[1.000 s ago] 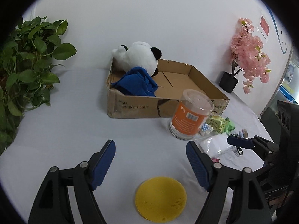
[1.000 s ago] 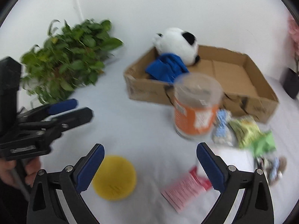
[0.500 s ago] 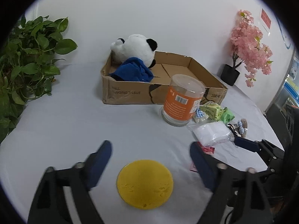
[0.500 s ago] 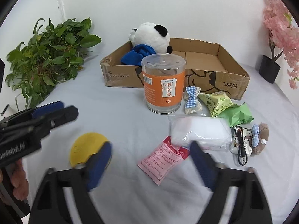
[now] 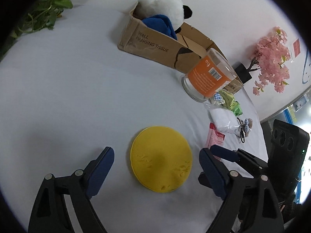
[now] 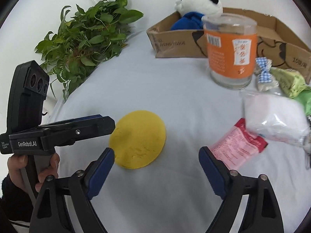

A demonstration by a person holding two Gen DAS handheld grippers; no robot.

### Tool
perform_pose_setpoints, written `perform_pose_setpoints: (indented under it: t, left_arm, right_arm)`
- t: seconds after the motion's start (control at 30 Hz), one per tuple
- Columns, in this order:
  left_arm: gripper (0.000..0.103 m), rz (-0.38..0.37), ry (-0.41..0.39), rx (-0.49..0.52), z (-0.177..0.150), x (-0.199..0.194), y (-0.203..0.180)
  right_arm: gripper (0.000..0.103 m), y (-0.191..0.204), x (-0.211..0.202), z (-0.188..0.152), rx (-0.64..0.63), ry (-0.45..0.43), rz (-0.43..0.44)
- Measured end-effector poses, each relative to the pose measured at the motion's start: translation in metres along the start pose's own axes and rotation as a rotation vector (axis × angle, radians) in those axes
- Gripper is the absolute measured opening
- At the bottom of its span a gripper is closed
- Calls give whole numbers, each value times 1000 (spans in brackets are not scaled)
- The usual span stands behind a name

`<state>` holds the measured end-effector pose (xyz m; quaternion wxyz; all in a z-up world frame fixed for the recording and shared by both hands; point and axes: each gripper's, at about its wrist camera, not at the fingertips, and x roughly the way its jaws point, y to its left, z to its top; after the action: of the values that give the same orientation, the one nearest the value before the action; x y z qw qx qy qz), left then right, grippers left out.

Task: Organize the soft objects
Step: 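Grasp the yellow round sponge pad with the right gripper, then carry the yellow pad into the box onto the towel and release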

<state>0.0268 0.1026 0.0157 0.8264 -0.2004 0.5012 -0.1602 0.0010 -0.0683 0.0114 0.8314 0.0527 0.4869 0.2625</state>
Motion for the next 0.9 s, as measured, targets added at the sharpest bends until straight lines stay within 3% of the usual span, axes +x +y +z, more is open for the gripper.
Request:
perform_pose_setpoints:
  t: [0.1,0.2,0.27,0.3,0.33,0.43,0.67,0.9]
  left_arm:
    - [77,-40,42,-48,-1,10,11]
    - [66,-49,40,-41,0,11,11]
    - [51,-49,49,-53,0,12,14]
    - [41,-49,53,-65,0,13,17]
    - [34,-33,42,-73,0,12,19]
    - [18,11,31,-75,0,10,23]
    - [14,40,-96,-30,18,-21,15]
    - [14,100,-301,82,80,-61,4]
  right_arm:
    - [73,-1,12,4,24,0,25]
    - [51,5,27,3,4,21,31]
    - [45,8,30,2,-17,4,7]
    - [35,11,34,2,-29,14,17]
    - [32,13,36,2,-30,16,19]
    - [21,12,37,4,-14,-3,-3]
    - [14,26,24,16,-58,-145,-32]
    - [13,57,6,71,-117,-344,-42]
